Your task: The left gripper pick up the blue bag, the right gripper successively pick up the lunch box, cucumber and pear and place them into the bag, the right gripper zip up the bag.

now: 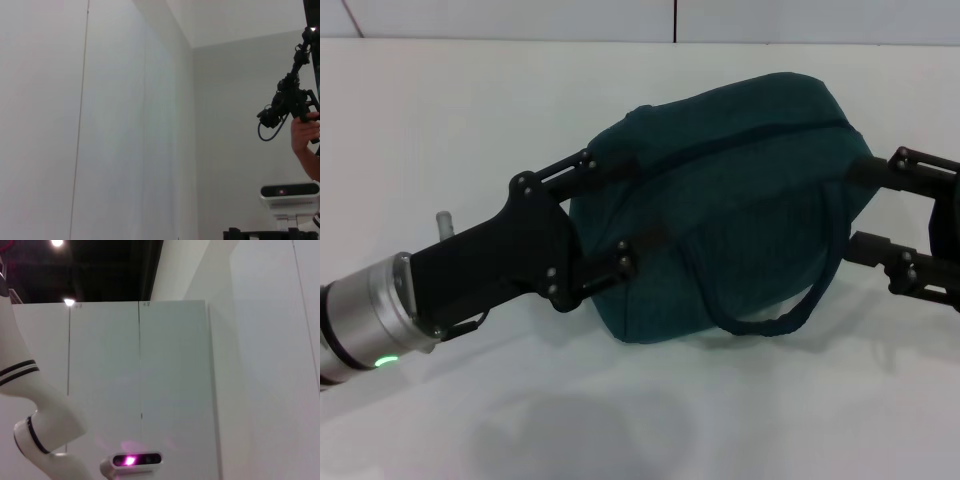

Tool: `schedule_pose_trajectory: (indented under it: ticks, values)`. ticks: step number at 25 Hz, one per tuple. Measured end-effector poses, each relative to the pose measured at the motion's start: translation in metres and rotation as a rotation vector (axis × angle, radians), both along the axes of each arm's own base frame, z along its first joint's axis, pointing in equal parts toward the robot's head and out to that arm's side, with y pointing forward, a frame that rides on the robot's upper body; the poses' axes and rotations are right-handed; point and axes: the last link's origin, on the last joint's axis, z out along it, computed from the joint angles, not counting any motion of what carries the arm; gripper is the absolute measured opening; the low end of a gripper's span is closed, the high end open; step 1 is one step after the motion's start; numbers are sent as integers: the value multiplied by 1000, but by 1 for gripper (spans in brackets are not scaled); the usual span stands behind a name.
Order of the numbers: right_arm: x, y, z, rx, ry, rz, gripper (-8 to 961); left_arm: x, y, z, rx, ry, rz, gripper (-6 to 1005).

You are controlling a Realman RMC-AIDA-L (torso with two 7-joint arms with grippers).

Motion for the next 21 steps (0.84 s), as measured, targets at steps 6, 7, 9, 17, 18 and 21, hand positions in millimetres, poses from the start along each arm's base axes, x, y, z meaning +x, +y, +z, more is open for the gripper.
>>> schedule_pose_trajectory:
  ticks: [6,7,9,17,18,21]
  values:
    - [-1,3,-3,25,4,-11,632,1,1,0,1,1,-3,638]
    - [-1,3,-4,29,0,-15,632,1,1,0,1,1,-3,638]
    - [-1,5,-4,32,-4,-19,632,1,1,0,1,0,-3,638]
    - [-4,11,-9,49,-9,-37,632,-2,-1,1,6,4,7,638]
    - [-4,11,-9,51,-9,-38,632,-2,-1,1,6,5,7,638]
    - [-4,11,-9,51,-7,-38,632,-3,-1,1,4,8,8,638]
